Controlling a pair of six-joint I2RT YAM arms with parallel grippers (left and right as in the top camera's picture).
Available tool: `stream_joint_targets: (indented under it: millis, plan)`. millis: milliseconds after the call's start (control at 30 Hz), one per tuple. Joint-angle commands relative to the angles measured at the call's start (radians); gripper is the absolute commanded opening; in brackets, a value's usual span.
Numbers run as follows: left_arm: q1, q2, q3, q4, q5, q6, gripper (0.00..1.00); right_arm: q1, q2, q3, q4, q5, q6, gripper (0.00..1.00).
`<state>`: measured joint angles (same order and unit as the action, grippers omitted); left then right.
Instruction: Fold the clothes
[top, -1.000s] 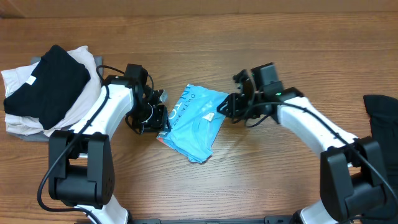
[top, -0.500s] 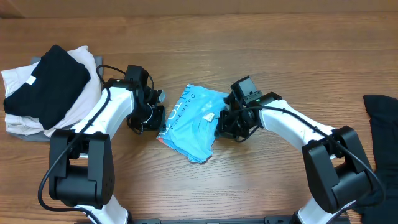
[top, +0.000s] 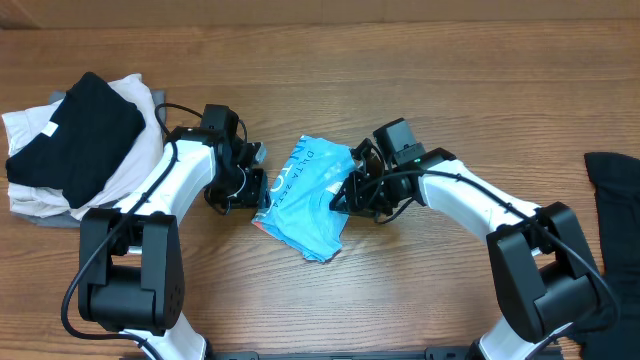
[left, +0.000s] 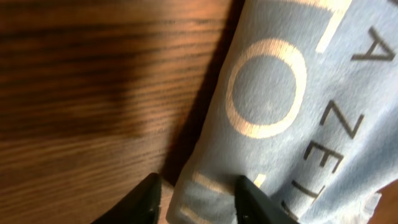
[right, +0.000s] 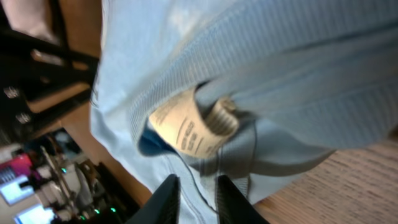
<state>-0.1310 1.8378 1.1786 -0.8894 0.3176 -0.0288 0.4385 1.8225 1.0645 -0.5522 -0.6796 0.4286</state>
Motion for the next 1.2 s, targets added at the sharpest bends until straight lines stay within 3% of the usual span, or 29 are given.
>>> stream_joint_targets:
  millis: [0,133,233,367,467,633,767,867,1167]
  plan:
    - [-0.006,-0.012,-0.005,0.012,0.005,0.011,0.34,0.039,-0.027,-0.032,0.002,0.065,0.056,0.15]
    - [-0.006,-0.012,-0.018,0.017,0.004,0.037,0.28,0.046,-0.027,-0.037,0.002,0.077,0.07,0.15]
    - [-0.006,-0.012,-0.047,0.044,0.016,0.049,0.26,0.045,-0.027,-0.037,-0.004,0.093,0.107,0.05]
    - [-0.006,-0.012,-0.096,0.097,0.093,0.051,0.21,0.044,-0.027,-0.037,-0.041,0.14,0.161,0.04]
    - [-0.002,-0.012,-0.118,0.1,0.046,0.052,0.04,0.043,-0.027,-0.037,-0.091,0.148,0.179,0.04]
    - [0.045,-0.012,-0.118,0.08,-0.01,0.051,0.04,0.03,-0.035,-0.033,-0.141,0.138,0.169,0.04]
    - [0.092,-0.013,-0.118,0.079,0.039,0.053,0.04,0.02,-0.091,-0.033,-0.039,-0.024,-0.029,0.17]
    - [0.107,-0.013,-0.118,0.086,0.093,0.057,0.04,0.024,-0.124,-0.033,0.021,-0.074,-0.063,0.29]
    - [0.106,-0.013,-0.118,0.101,0.154,0.06,0.04,0.092,-0.075,-0.033,0.117,-0.017,-0.047,0.29]
